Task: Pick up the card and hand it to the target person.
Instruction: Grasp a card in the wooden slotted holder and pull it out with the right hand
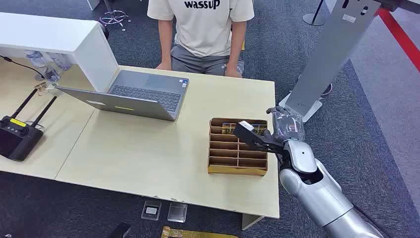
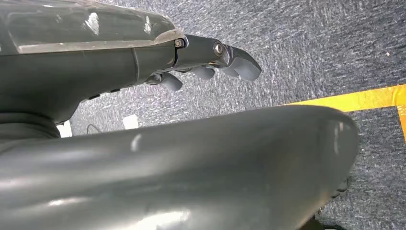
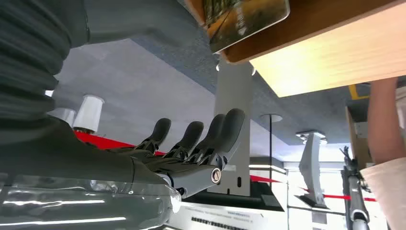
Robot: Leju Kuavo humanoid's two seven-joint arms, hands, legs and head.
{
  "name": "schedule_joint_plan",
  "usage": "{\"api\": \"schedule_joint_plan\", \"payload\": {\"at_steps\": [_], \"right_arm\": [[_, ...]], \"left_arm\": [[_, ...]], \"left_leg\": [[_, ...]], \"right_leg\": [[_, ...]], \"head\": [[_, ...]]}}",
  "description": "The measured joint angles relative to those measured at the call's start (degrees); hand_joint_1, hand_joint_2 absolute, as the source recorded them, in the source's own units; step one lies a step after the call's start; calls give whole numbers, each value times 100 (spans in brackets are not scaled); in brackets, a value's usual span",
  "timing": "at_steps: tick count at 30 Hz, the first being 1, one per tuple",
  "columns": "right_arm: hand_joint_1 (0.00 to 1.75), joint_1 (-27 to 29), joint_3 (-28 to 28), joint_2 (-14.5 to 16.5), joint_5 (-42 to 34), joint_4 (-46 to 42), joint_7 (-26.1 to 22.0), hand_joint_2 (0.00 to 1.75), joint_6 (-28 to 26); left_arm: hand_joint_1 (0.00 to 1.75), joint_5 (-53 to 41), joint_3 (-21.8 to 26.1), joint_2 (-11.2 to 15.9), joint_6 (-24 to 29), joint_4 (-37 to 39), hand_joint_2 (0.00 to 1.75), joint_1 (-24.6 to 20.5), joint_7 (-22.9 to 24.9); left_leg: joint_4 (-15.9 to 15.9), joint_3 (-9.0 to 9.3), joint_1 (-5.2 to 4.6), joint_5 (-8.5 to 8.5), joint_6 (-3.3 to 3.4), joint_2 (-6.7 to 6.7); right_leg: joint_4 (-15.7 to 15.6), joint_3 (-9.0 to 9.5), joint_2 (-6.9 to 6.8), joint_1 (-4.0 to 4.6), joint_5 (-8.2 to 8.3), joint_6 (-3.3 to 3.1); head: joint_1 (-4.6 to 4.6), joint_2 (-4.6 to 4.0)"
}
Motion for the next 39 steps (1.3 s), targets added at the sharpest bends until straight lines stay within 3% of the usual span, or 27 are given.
{"api": "schedule_joint_plan", "payload": {"at_steps": [2, 6, 8, 27, 31, 37, 39], "right_arm": [[79, -33, 66, 88, -9, 160, -22, 175, -15], [117, -103, 208, 244, -61, 482, -58, 175, -57], [128, -122, 238, 261, -80, 532, -65, 175, -89], [131, -205, 334, 309, -106, 749, -53, 175, -209], [142, -208, 334, 312, -157, 773, -69, 175, -211], [172, -211, 337, 327, -214, 815, -122, 175, -211], [174, -212, 337, 332, -237, 827, -132, 175, -211]], "left_arm": [[0, 0, 0, -6, 1, 0, 0, 3, 2], [0, 8, 0, -13, 15, 0, 0, 15, 1], [0, 13, 0, -13, 21, 0, 0, 16, -4], [0, 16, 0, -15, 25, 0, 0, 9, -12], [0, 15, 0, -15, 32, 0, 0, 9, -12], [0, 15, -2, -15, 35, 0, 0, 10, -12], [0, 15, -2, -15, 32, 0, 87, 11, -12]], "left_leg": [[0, 0, 0, 0, 0, 0], [0, 0, 0, 0, 0, 0], [0, 0, 0, 0, 0, 0], [0, 4, 0, 0, 0, 0], [0, 4, 0, 0, 0, 0], [0, 6, 0, 0, 0, 0], [0, 6, 0, 0, 0, 0]], "right_leg": [[0, 0, 0, 0, 0, 0], [1, 0, 0, 0, 0, 0], [1, 0, 0, 0, 0, 0], [1, 1, 1, 0, 0, 0], [1, 1, 1, 0, 0, 0], [1, 2, 1, 0, 0, 0], [1, 3, 1, 0, 0, 0]], "head": [[1, 0], [2, 0], [3, 0], [2, 0], [2, 0], [3, 0], [2, 0]]}}
